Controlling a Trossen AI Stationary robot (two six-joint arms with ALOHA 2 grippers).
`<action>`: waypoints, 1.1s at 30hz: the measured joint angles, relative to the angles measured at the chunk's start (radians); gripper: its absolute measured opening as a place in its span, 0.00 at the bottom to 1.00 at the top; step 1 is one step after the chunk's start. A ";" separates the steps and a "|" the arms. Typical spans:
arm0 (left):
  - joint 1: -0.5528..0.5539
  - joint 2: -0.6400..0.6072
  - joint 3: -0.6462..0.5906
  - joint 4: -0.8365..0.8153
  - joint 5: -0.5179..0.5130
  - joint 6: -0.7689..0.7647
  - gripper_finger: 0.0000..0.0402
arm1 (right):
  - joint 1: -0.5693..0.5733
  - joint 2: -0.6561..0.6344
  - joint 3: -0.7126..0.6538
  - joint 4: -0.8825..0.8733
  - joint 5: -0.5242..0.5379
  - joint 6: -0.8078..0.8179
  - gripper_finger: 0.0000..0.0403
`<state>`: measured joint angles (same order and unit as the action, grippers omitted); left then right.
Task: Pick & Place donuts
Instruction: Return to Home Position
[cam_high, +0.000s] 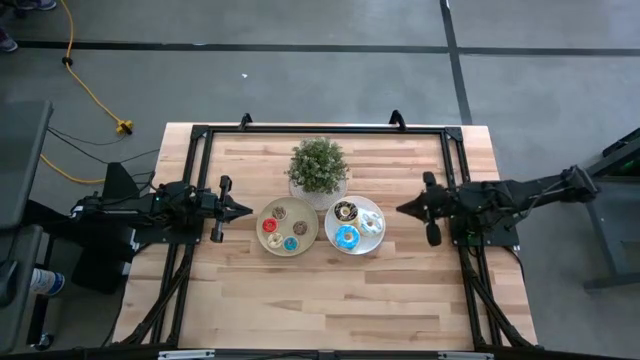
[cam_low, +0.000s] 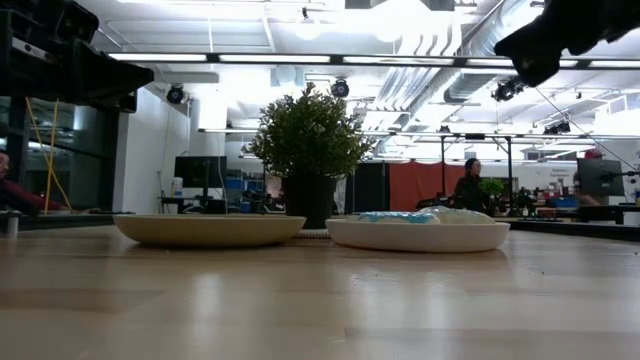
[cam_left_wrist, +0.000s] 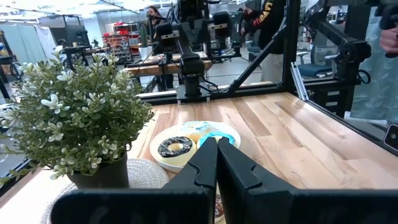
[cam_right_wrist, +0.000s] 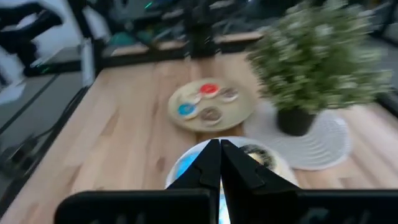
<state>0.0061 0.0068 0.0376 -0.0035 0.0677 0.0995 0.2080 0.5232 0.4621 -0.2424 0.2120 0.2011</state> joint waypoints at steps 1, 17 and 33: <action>0.000 0.000 0.000 0.000 0.000 0.000 0.00 | -0.006 -0.021 -0.016 0.014 0.025 0.001 0.01; 0.000 0.000 0.000 0.000 0.000 0.000 0.00 | -0.136 -0.153 -0.292 0.492 -0.215 -0.156 0.00; 0.000 0.000 0.000 0.000 0.000 0.000 0.00 | -0.157 -0.419 -0.360 0.351 -0.209 -0.157 0.00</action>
<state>0.0061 0.0069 0.0376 -0.0034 0.0677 0.0996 0.0505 0.1038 0.1017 0.1087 0.0032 0.0438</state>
